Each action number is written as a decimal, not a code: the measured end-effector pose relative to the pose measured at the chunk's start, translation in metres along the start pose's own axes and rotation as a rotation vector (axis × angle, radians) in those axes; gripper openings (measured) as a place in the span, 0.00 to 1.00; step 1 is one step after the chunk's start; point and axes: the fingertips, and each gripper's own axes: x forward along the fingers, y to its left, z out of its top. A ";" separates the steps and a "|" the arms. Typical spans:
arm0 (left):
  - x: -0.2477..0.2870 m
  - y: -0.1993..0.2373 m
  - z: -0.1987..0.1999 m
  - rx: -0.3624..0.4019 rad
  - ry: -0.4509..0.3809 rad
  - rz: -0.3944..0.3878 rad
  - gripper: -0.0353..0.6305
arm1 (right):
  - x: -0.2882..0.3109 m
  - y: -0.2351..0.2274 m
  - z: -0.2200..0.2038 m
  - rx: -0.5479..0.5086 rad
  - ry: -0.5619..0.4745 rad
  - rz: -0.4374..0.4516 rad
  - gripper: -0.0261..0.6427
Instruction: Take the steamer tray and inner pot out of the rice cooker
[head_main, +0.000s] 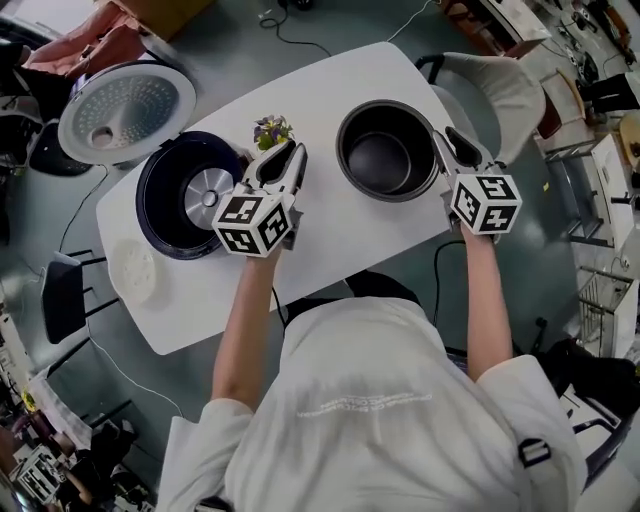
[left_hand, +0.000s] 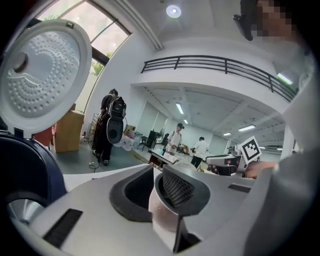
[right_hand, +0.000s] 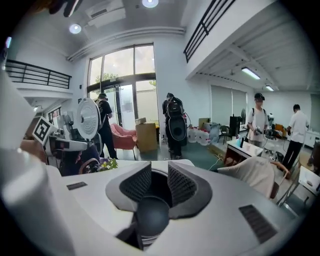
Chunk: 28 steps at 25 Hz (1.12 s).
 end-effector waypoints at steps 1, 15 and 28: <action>-0.007 0.000 0.008 -0.009 -0.026 -0.008 0.15 | -0.003 0.007 0.008 -0.016 -0.015 0.007 0.21; -0.132 0.027 0.102 0.211 -0.206 0.083 0.09 | 0.014 0.168 0.108 -0.201 -0.248 0.315 0.11; -0.231 0.093 0.132 0.508 -0.158 0.404 0.09 | 0.042 0.303 0.160 -0.307 -0.350 0.539 0.10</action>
